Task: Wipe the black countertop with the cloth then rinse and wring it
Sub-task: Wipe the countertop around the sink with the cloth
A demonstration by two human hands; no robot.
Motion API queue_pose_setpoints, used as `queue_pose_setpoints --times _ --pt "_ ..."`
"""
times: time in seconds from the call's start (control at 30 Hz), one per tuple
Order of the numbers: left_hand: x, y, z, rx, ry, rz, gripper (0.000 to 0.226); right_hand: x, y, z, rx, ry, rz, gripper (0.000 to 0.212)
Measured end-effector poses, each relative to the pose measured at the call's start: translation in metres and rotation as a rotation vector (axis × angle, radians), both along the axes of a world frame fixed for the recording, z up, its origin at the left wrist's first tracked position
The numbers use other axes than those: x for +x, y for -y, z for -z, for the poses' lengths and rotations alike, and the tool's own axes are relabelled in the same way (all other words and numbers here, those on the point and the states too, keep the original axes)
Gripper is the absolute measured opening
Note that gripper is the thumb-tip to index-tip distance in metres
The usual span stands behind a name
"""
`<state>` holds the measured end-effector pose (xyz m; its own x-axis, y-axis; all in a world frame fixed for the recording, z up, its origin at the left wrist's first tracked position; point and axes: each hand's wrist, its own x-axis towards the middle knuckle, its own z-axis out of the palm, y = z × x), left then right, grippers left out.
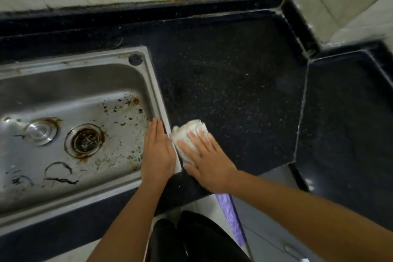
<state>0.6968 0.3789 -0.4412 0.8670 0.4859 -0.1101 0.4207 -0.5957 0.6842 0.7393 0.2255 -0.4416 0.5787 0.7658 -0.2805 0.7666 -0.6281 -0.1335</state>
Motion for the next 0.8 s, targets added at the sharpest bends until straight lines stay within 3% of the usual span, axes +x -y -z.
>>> queue_pose_setpoints --times 0.13,0.3,0.57,0.8 --pt "-0.003 0.002 -0.003 0.038 -0.037 0.043 0.050 -0.038 0.035 -0.002 -0.021 0.005 -0.051 0.057" --pt "-0.001 0.004 -0.006 0.056 -0.063 0.054 0.052 -0.011 0.051 -0.006 -0.062 -0.005 -0.101 0.054" --pt "0.002 0.004 0.000 0.126 -0.124 0.074 0.054 0.120 0.020 -0.016 -0.144 -0.160 0.412 0.054" --pt "0.002 0.002 0.002 0.144 -0.139 0.103 0.055 0.145 0.108 -0.019 -0.092 -0.110 1.061 0.057"
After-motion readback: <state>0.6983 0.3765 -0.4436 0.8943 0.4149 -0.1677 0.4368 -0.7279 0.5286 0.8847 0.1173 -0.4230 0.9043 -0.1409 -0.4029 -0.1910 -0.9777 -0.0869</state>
